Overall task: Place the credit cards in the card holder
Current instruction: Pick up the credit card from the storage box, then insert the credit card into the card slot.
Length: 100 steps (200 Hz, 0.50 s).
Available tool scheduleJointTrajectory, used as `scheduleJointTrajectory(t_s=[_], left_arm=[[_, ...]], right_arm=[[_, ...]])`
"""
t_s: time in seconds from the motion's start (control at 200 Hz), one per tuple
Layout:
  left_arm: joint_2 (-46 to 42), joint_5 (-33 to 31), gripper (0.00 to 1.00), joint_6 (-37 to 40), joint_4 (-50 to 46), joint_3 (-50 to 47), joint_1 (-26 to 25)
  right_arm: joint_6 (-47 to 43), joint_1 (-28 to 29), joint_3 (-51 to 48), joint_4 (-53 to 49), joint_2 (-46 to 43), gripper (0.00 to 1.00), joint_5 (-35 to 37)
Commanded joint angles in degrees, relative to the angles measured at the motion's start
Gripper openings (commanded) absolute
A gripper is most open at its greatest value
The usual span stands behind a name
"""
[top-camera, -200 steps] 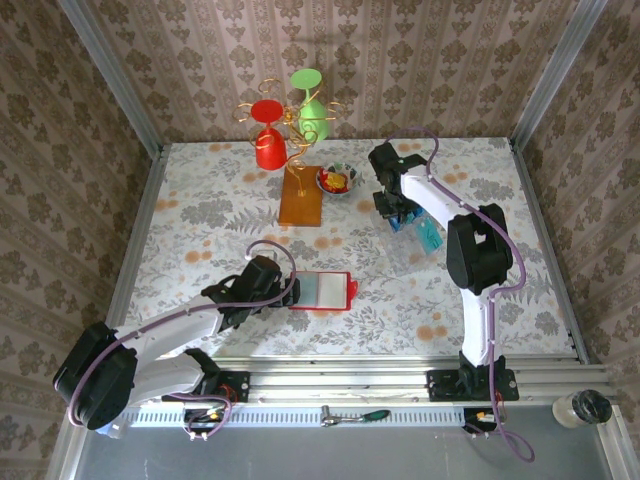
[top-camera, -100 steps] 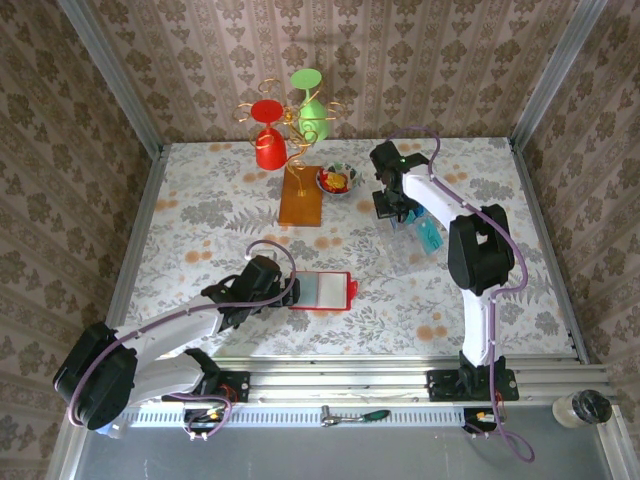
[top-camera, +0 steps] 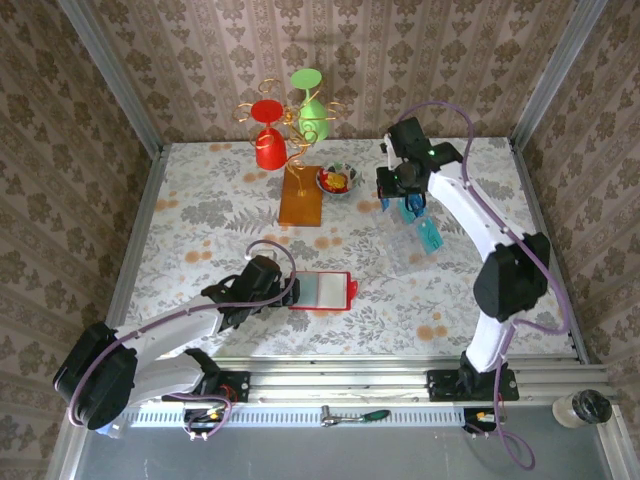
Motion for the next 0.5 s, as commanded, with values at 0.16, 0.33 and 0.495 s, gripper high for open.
scheduleJointTrajectory(t_s=[0.16, 0.33, 0.495], left_arm=[[0.3, -2.0, 1.00, 0.6, -1.3, 1.0, -0.3], [0.3, -2.1, 1.00, 0.6, -1.6, 0.7, -0.3], [0.1, -2.3, 1.00, 0.8, -2.0, 0.6, -0.3]], right_arm=[[15.8, 8.7, -24.4, 24.1, -9.8, 0.00, -16.6], [24.4, 16.0, -36.9, 36.8, -11.8, 0.00, -16.1], [27.8, 20.2, -41.3, 41.8, -11.0, 0.00, -14.3]])
